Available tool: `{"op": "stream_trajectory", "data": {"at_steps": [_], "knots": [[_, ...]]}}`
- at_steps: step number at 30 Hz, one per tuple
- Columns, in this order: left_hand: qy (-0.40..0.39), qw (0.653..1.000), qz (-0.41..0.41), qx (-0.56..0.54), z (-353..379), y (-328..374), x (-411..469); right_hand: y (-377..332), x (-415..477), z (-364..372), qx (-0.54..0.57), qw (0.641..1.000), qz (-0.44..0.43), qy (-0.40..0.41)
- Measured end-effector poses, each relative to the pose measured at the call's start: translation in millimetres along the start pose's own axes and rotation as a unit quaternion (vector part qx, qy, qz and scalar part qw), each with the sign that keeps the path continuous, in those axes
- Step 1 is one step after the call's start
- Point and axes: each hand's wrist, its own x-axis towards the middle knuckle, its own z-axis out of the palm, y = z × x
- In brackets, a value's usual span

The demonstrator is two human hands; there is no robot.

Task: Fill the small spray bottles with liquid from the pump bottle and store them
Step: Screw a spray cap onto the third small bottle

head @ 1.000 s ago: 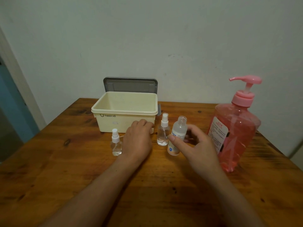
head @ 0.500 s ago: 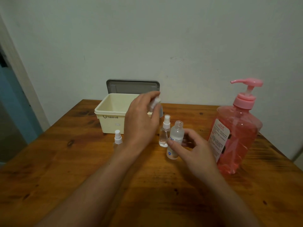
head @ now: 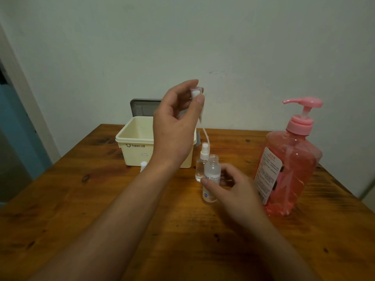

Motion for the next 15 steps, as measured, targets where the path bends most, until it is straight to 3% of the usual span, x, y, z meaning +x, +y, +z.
{"op": "stream_trajectory", "data": {"at_steps": [7, 15], "knots": [[0.011, 0.999, 0.007, -0.039, 1.2, 8.8, 7.9, 0.7, -0.1, 0.3, -0.002, 1.000, 0.005, -0.004], [-0.031, 0.999, -0.012, -0.035, 4.6, 0.8, -1.0, 1.9, 0.8, 0.7, 0.001, 1.000, 0.002, -0.003]]}}
